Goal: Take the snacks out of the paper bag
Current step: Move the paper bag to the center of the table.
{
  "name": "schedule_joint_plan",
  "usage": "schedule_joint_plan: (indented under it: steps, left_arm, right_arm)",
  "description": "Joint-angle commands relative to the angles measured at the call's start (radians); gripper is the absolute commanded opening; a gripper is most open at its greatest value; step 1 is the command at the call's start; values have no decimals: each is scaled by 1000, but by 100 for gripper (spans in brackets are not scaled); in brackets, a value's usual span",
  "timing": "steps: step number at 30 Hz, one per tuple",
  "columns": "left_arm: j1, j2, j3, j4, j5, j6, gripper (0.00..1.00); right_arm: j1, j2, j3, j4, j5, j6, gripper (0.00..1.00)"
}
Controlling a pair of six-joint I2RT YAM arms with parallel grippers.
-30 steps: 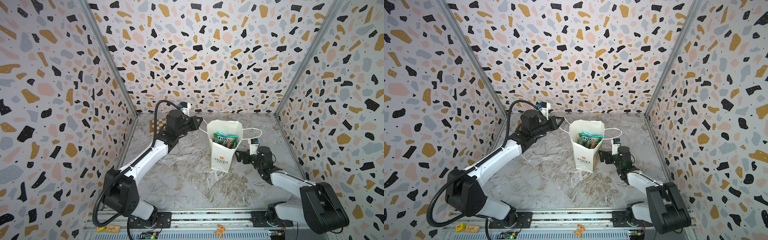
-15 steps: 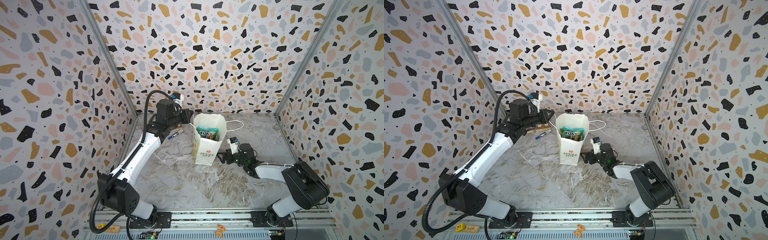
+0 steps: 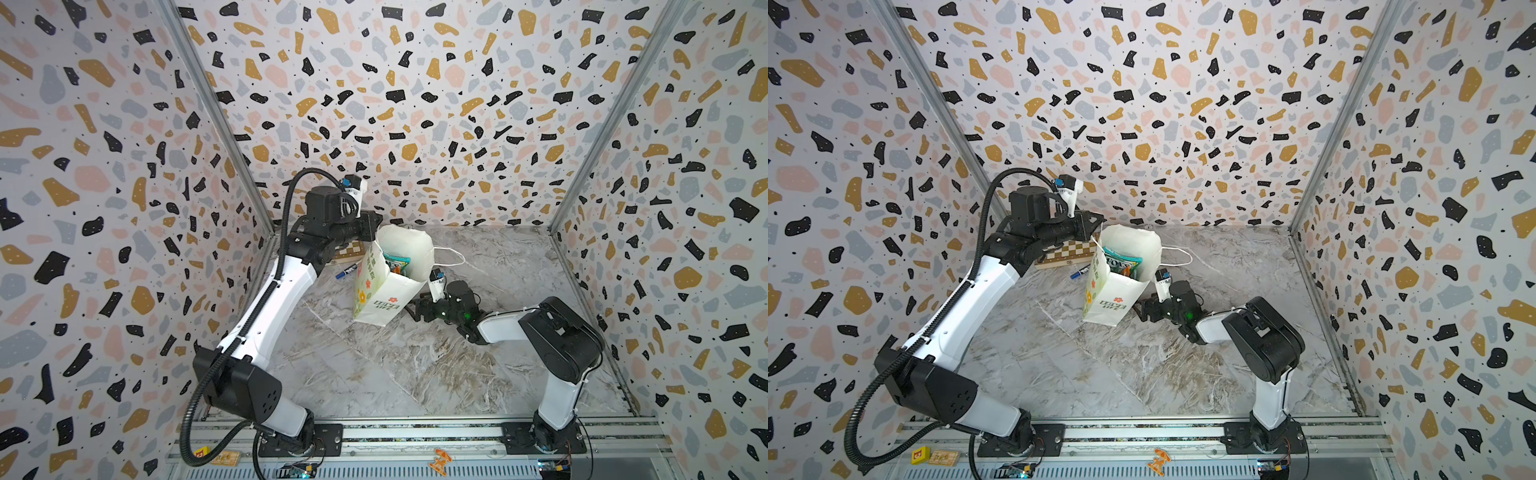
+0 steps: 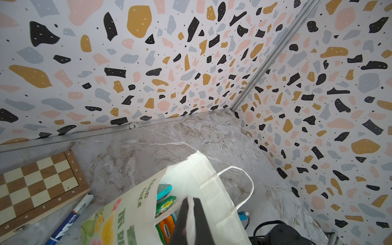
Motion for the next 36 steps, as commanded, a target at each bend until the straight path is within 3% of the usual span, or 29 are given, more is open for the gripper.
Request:
schedule_joint_plan:
  steps: [1,5,13,23,30,32,36]
  left_arm:
    - [-2,11,97,171,129,7,0]
    - [-14,48,120,133,186,19,0]
    - [-98,58,133,-12,65,162,0]
    - [-164,-9,6,-17,-81,245,0]
    - [-217,-31,-16,-19,-122,245,0]
    - [-238,-46,-34,-7,-139,239,0]
    - [-276,-76,-78,22,-161,216,0]
  right_arm:
    - [38,13,50,75,0,23,90]
    - [70,48,68,90,-2,27,90]
    - [103,34,-1,99,10,29,90]
    - [57,-294,-293,-181,268,-18,96]
    - [0,-493,-337,-441,497,7,97]
    - [-46,-523,-357,-425,468,12,97]
    - [-119,-534,-410,-248,220,4,95]
